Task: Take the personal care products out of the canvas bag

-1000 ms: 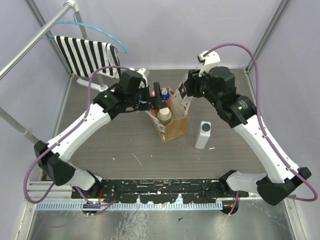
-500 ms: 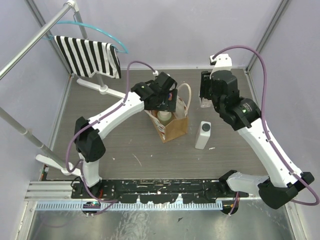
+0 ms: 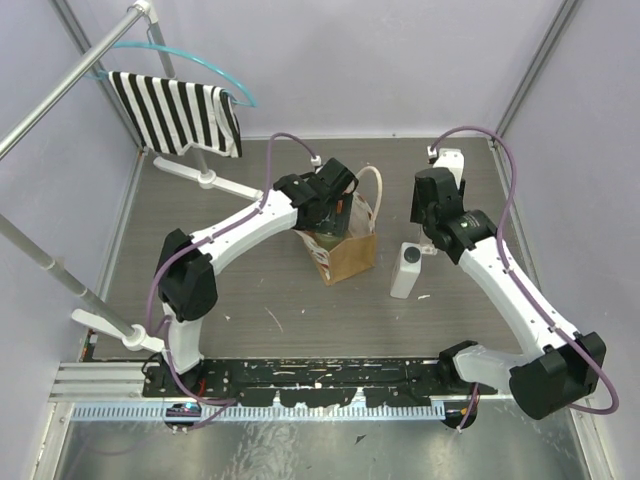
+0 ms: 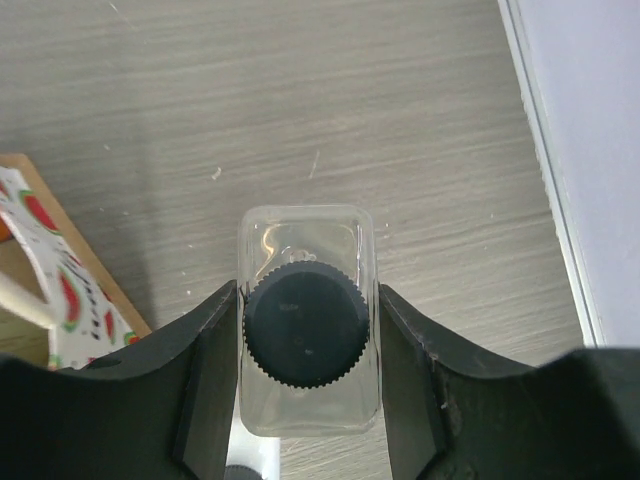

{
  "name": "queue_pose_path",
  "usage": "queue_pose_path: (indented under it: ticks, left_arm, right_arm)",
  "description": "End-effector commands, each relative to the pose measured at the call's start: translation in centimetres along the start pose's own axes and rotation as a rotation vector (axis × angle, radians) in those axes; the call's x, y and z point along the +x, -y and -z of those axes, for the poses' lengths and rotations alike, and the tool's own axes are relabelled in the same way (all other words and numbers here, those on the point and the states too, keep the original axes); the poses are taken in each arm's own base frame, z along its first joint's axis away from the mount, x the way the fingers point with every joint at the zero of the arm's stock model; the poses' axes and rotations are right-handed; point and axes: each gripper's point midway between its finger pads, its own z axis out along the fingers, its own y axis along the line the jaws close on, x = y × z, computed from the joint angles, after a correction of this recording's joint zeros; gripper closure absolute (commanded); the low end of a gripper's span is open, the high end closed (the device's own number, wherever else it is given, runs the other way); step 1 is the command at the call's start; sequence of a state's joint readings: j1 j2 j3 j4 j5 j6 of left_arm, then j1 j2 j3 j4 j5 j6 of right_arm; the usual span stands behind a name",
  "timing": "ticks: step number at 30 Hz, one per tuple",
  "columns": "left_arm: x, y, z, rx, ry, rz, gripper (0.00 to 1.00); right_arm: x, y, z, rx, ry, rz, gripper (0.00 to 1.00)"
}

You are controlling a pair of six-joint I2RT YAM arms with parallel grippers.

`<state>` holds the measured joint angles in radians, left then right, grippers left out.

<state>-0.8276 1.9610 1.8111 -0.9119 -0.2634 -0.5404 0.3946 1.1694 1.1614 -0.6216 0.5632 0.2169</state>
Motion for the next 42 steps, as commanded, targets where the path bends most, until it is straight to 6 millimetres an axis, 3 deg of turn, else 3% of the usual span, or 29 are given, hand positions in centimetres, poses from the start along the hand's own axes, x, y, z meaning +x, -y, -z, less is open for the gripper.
queue_pose_path:
  ticks: [1, 5, 8, 13, 15, 18, 21, 23, 27, 30, 34, 39, 42]
  left_arm:
    - [-1.8, 1.4, 1.3, 0.087, 0.102, 0.014, 0.11]
    - [-2.3, 1.7, 1.5, 0.101, 0.117, -0.003, 0.24]
    - [-2.7, 1.9, 2.1, 0.122, 0.13, -0.01, 0.56]
    - [-3.7, 2.4, 3.9, 0.168, 0.171, -0.005, 0.98]
    - [-4.1, 2.2, 4.8, 0.165, 0.181, -0.006, 1.0]
    - [-5.5, 1.7, 7.1, 0.156, 0.22, -0.005, 1.0]
    - [-7.2, 1.0, 11.1, 0.153, 0.263, -0.005, 1.0]
    - [-8.6, 0.5, 13.9, 0.153, 0.305, -0.003, 1.0]
    - [-10.7, -2.3, 19.7, 0.091, 0.411, 0.005, 1.0]
    - [-11.5, -5.0, 23.9, 0.041, 0.512, 0.035, 1.0]
    - [-11.6, -8.6, 28.2, -0.032, 0.609, 0.07, 1.0]
    - [-10.7, -12.2, 31.3, -0.138, 0.643, 0.084, 1.0]
    - [-9.8, -12.6, 31.2, -0.128, 0.629, 0.086, 0.98]
  right_arm:
    - [-4.8, 0.0, 0.1, -0.013, 0.204, -0.191, 0.79]
    - [-2.9, -0.2, -1.3, -0.005, 0.169, -0.188, 0.75]
    - [-2.0, -0.1, -1.9, 0.003, 0.155, -0.185, 0.72]
    - [-0.9, 0.2, -2.5, 0.017, 0.134, -0.183, 0.61]
    - [-0.5, 0.3, -2.7, 0.023, 0.125, -0.181, 0.52]
    - [0.2, 0.5, -2.8, 0.033, 0.111, -0.178, 0.29]
    - [0.8, 0.6, -2.9, 0.042, 0.094, -0.178, 0.1]
    - [0.9, 0.6, -2.8, 0.041, 0.095, -0.185, 0.03]
    - [-0.9, 0.5, -1.4, -0.007, 0.151, -0.22, 0.01]
    - [-3.9, 0.0, 1.0, -0.098, 0.242, -0.248, 0.05]
    - [-8.3, -2.2, 5.1, -0.237, 0.37, -0.224, 0.1]
    - [-11.4, -9.6, 9.4, -0.497, 0.411, -0.098, 0.12]
    - [-11.2, -13.6, 9.3, -0.574, 0.373, -0.044, 0.13]
